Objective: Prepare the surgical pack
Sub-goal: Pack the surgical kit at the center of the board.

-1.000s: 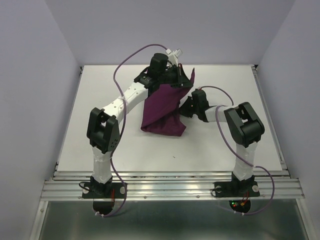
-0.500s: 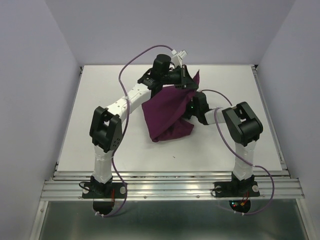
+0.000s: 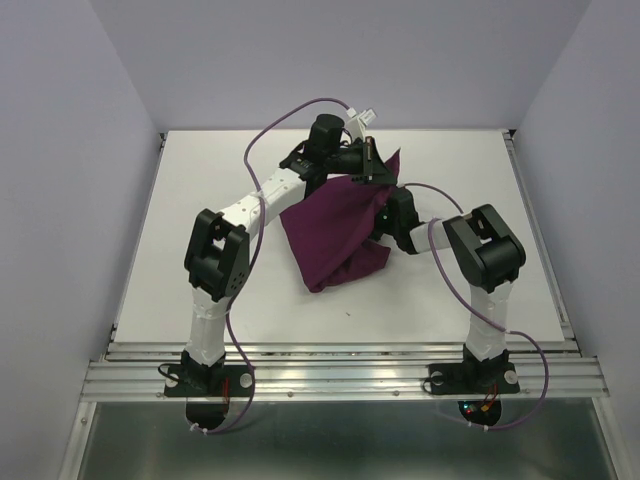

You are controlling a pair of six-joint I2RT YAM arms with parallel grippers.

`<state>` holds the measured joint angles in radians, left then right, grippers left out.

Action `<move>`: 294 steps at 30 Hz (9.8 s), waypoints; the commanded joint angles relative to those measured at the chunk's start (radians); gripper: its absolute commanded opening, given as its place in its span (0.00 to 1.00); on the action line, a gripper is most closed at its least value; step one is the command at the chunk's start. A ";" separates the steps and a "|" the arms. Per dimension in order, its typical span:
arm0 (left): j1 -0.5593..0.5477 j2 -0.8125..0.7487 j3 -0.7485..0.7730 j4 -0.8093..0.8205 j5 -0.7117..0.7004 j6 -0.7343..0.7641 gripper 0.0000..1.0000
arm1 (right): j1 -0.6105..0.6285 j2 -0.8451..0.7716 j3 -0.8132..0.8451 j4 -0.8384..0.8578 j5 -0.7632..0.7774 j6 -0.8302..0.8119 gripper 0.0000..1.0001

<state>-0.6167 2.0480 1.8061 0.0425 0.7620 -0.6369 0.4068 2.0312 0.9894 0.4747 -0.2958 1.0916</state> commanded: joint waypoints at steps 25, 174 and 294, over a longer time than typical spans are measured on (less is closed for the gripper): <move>-0.006 0.181 0.171 0.158 0.119 -0.081 0.00 | 0.023 0.017 -0.017 -0.004 -0.029 0.014 0.14; 0.233 -0.239 -0.634 -0.242 -0.486 0.134 0.00 | -0.102 -0.470 -0.187 -0.651 0.521 -0.478 0.76; -0.506 -0.345 -0.505 -0.296 -1.147 0.691 0.00 | 0.023 -0.925 -0.592 -0.338 0.041 -0.222 0.64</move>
<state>-1.1301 1.7695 1.2949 -0.2852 -0.3740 0.0547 0.4202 1.1069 0.3592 0.1070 -0.2962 0.8757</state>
